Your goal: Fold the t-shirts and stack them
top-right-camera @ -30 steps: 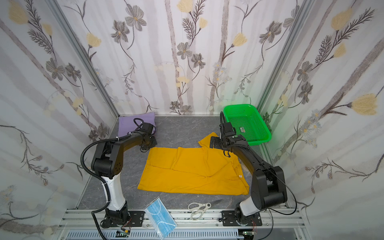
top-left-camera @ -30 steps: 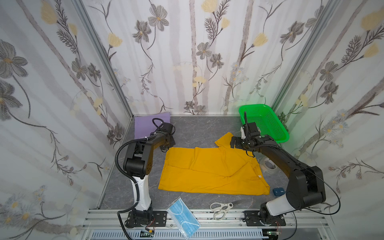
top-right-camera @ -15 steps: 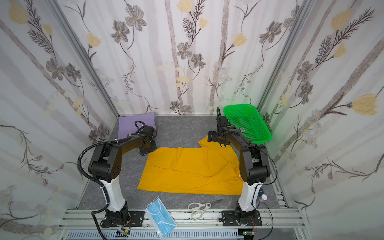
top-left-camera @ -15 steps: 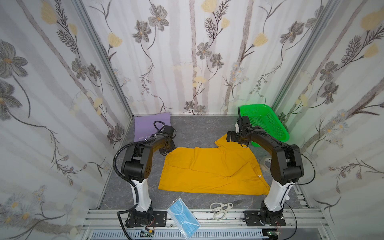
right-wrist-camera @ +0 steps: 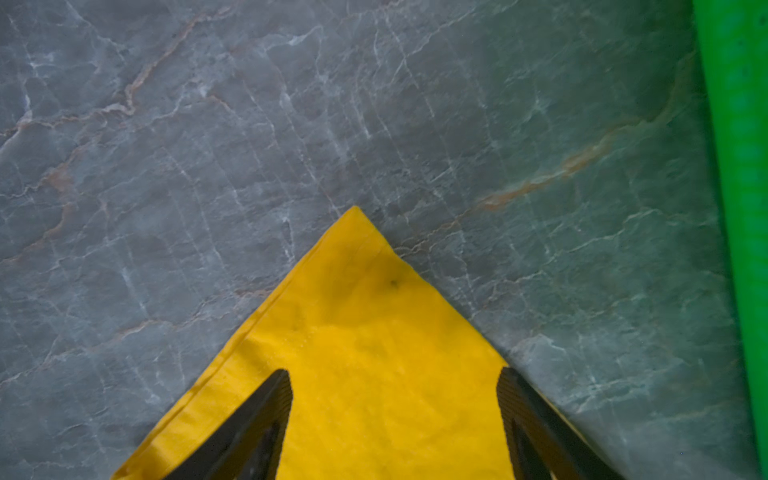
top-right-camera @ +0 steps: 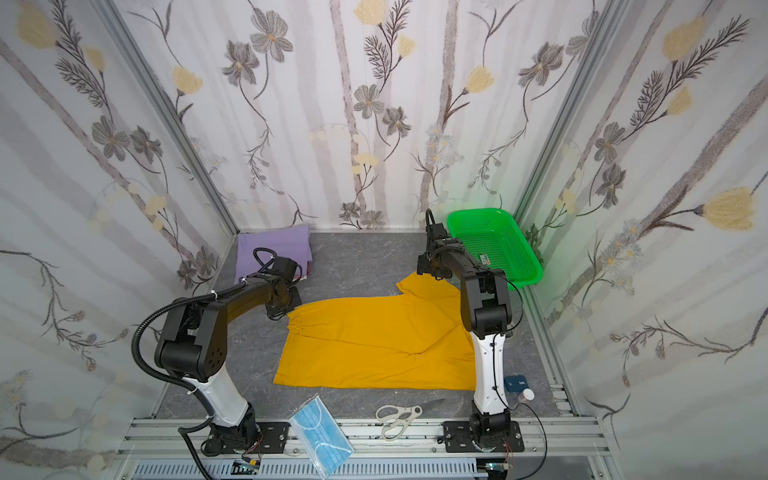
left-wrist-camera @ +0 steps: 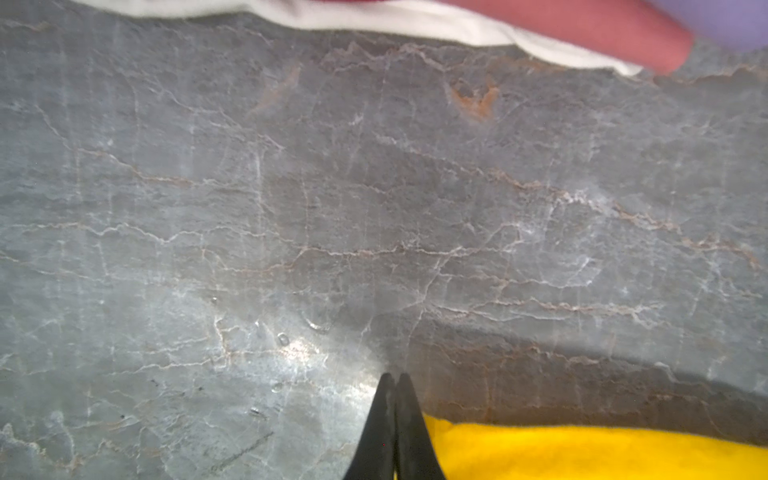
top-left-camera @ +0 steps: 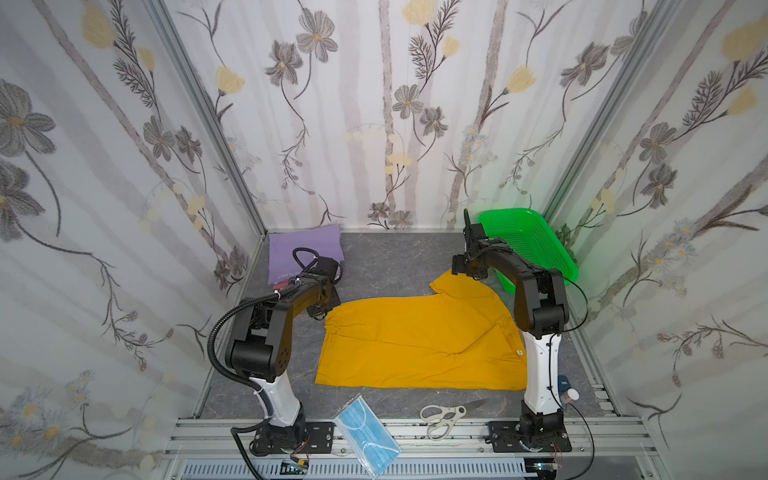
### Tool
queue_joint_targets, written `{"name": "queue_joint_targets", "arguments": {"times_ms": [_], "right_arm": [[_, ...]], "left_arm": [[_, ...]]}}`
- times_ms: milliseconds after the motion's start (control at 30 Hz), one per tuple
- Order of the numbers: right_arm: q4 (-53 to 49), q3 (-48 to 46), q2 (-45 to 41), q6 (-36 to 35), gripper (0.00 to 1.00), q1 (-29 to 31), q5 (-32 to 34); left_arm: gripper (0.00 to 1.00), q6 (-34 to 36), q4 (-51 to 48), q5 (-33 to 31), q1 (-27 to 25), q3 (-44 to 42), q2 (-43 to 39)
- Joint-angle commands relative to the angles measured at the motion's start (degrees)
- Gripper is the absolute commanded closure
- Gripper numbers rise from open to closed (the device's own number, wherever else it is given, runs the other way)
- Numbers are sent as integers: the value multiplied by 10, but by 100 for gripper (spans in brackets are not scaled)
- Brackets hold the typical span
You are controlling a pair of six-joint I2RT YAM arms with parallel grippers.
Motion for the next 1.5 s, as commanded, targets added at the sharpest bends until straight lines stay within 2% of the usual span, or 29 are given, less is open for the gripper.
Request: {"name": "queue_joint_targets", "arguments": {"times_ms": [0,200,300,533,767,933,1133,1267,1300,1400,1433,1467], "right_arm": [[-41,10,6,-12,31,-9,35],[-72,31,23,-31,43,-16,32],[-97,64,42,-41,44,-17,28],[-126,130,77,-77,43,-12,-31],[-185,210,124,-86,47,-3,-16],[-221,259,152,-84,48,11,18],[-270,321,188,-77,73,11,16],[-275,323,190,-78,98,12,17],[-274,323,190,-78,100,12,17],[-272,323,190,-80,100,10,17],[-273,323,190,-78,90,10,18],[-276,324,190,-76,71,10,22]], "left_arm": [[100,-16,-9,-35,6,-8,-15],[100,-33,5,-61,24,-39,-47],[100,-36,6,-58,27,-39,-44],[100,-35,17,-34,28,-40,-36],[100,-34,18,-36,28,-41,-50],[100,-35,18,-32,29,-43,-61],[100,-37,25,-23,31,-56,-79],[100,-37,29,-19,30,-58,-84],[100,-37,30,-16,30,-60,-85],[100,-37,32,-13,31,-59,-86],[100,-37,32,-14,31,-60,-88],[100,-37,33,-13,31,-63,-90]]}}
